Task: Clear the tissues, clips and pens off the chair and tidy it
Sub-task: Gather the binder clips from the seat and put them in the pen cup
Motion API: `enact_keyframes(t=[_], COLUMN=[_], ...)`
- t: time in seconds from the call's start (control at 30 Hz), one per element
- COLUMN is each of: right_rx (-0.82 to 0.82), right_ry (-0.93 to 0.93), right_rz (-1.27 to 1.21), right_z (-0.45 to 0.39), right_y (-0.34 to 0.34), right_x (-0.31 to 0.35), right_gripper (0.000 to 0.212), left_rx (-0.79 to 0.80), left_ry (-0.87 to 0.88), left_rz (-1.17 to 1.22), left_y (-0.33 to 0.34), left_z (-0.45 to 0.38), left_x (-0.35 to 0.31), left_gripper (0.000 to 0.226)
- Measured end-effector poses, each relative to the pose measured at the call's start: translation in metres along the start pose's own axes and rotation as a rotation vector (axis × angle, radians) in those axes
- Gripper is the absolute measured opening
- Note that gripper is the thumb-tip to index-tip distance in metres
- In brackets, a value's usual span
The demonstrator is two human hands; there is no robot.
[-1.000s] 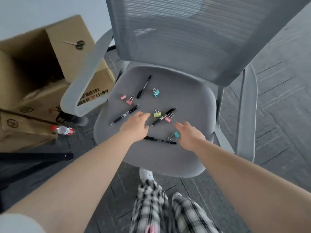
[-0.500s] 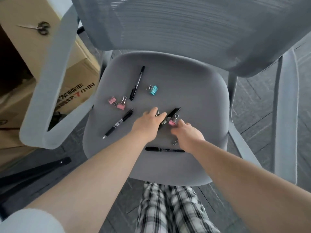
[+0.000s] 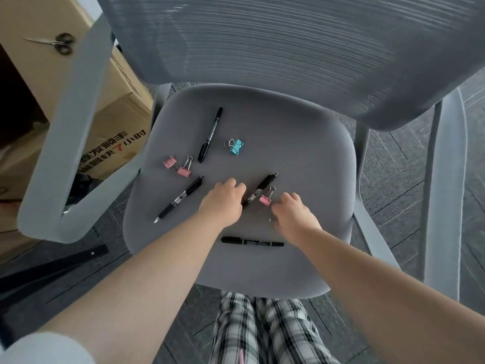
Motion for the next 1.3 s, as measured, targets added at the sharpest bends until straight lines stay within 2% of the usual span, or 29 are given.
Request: enact_keyframes(t=[0.1,0.2,0.33,0.43,0.53,0.67,0.8,1.03,1.2,1.3], right_rx=[-0.140,-0.231,-0.326,-0.309,-0.258,-0.265,-0.239,-0.490,-0.488,-0.420], right_ry=[0.123,0.234,0.247,0.243,0.254,0.256,0.268,0.281,0.207,0.200], right_rz=[-0.187,-0.344,-0.468,-0.436,-0.376,-0.339,-0.288,-0.373,-0.432,-0.402], right_z=[-0.001,-0.003,-0.011,-0.018,-0.024,-0.028,-0.031,-0.031,-0.050,-0.065], right_y=[-0.005,-0.012,-0.016,-0.009,0.000,0.003,-0.001,-0.027,-0.052,-0.061], right_x=[0.004,0.008,0.014,0.018,0.021,0.021,0.021,0.029,0.047,0.057], right_gripper=[0.004,0.007,0.011,0.025,0.024,0.014,0.014,0.002,0.013,0.036], left_rx=[-0.045,-0.134,-0.252,-0.348,-0.433,-0.434,-0.376,-0.359,-0.361,-0.338], left_ry=[-0.039,-0.091,-0.179,-0.241,-0.303,-0.379,-0.394,-0.388,-0.343,-0.289], left_rz=[0.031,0.012,0.001,0.058,0.111,0.204,0.244,0.229,0.364,0.416], left_y=[-0.001,-0.012,-0.022,-0.021,-0.021,-0.020,-0.016,-0.018,-0.025,-0.031], left_z=[0.004,0.012,0.016,0.015,0.011,0.004,-0.007,-0.013,-0.009,-0.006], left_x=[0.005,0.010,0.030,0.047,0.061,0.079,0.087,0.085,0.085,0.089], left_gripper=[0.008,0.013,0.028,0.028,0.030,0.029,0.022,0.014,0.027,0.027])
Point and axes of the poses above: each hand's wrist, its own z-axis away from the middle knuckle, its own y-axis out of the palm, x = y × z, the point moved 1 cm from there along -z, towards the middle knuckle, and after that the axes turned 12 degrees about -y, right-handed, at the moved point
